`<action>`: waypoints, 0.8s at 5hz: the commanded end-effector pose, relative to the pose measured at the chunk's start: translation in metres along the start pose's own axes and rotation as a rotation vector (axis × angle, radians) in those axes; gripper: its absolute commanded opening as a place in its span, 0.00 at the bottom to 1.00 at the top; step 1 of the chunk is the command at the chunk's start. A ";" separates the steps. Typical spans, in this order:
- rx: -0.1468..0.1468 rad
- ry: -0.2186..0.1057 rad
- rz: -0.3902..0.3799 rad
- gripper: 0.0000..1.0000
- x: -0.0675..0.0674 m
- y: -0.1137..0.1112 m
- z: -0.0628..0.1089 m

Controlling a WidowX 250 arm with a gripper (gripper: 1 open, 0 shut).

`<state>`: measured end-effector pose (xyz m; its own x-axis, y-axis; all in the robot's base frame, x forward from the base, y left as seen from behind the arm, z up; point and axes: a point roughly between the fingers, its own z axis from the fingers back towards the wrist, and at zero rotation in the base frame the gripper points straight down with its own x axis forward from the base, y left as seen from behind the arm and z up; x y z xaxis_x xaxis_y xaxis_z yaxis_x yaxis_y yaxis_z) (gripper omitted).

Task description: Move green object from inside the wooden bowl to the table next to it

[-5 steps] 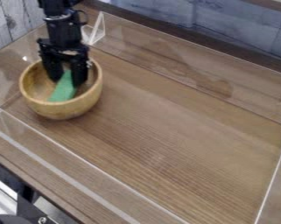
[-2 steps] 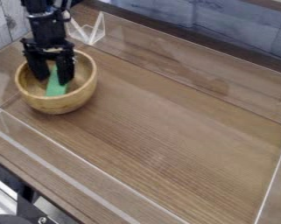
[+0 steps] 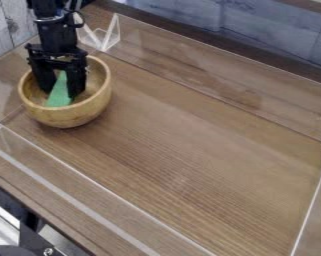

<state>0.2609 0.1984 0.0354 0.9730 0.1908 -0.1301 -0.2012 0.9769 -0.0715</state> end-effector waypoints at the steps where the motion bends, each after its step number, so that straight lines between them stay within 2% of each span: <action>1: 0.017 -0.047 -0.009 0.00 0.002 -0.004 0.015; 2: 0.000 -0.060 -0.007 0.00 0.000 -0.010 0.025; 3: -0.025 -0.079 0.048 0.00 -0.008 -0.012 0.041; 4: -0.057 -0.106 0.103 0.00 -0.015 -0.017 0.064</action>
<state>0.2518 0.1785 0.0793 0.9495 0.2936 -0.1107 -0.3078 0.9401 -0.1467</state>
